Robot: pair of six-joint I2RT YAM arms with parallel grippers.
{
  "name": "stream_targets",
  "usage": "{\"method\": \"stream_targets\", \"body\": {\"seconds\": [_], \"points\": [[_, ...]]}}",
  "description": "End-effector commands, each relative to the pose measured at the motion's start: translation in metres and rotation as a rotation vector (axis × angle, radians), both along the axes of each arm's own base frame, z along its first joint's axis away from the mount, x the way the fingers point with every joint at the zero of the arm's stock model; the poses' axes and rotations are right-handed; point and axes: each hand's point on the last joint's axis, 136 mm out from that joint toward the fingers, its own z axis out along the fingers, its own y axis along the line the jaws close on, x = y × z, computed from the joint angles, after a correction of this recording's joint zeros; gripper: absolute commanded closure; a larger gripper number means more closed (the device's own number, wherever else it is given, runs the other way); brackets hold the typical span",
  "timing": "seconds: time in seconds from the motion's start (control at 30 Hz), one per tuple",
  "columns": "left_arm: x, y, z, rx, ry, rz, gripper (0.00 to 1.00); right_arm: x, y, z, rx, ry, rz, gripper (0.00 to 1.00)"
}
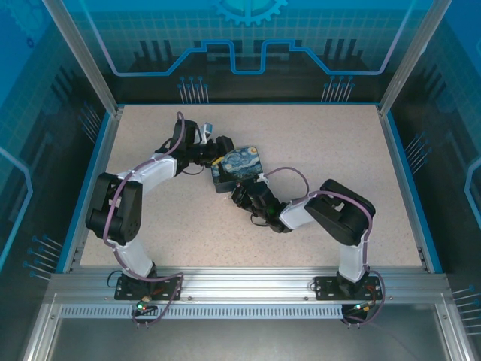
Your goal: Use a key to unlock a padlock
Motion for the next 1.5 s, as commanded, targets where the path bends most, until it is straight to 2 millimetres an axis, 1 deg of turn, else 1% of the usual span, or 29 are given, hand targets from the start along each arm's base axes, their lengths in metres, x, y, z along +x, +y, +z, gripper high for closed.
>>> {"method": "stream_targets", "body": {"seconds": [0.0,0.13,0.23,0.47,0.6,0.77,0.97,1.1,1.23,1.3,1.37,1.47], "points": [[-0.004,-0.006,-0.008,-0.007,0.010,-0.033,0.24,0.009,-0.011,-0.022,-0.061,0.020,-0.026,0.71],[-0.004,-0.005,-0.009,-0.007,0.012,-0.032,0.24,0.009,-0.010,-0.023,-0.060,0.019,-0.021,0.72],[-0.004,-0.006,-0.009,-0.007,0.012,-0.033,0.24,0.009,-0.010,-0.022,-0.060,0.017,-0.020,0.75],[-0.003,-0.003,-0.010,0.004,0.013,-0.020,0.24,0.005,-0.019,-0.021,-0.073,0.016,-0.041,0.86],[-0.003,-0.002,-0.012,0.015,0.015,-0.015,0.24,0.005,-0.027,-0.020,-0.078,0.009,-0.063,0.93],[-0.009,0.000,-0.017,0.033,0.027,-0.023,0.24,0.007,-0.035,-0.014,-0.075,-0.008,-0.082,0.96],[-0.027,0.002,-0.023,0.054,0.041,-0.035,0.24,0.011,-0.046,-0.006,-0.058,-0.017,-0.123,0.97],[-0.040,0.002,-0.034,0.086,0.061,-0.047,0.24,0.016,-0.052,-0.001,-0.052,-0.013,-0.145,0.97],[-0.047,0.002,-0.046,0.095,0.084,-0.052,0.24,0.023,-0.060,0.004,-0.040,-0.011,-0.167,0.97],[-0.050,0.001,-0.050,0.096,0.093,-0.056,0.24,0.026,-0.059,0.008,-0.029,-0.010,-0.166,0.97],[-0.050,0.000,-0.049,0.087,0.086,-0.054,0.24,0.027,-0.055,0.011,-0.030,-0.012,-0.151,0.97],[-0.047,-0.002,-0.033,0.065,0.043,-0.050,0.24,0.024,-0.052,0.006,-0.050,0.019,-0.137,0.98]]}}
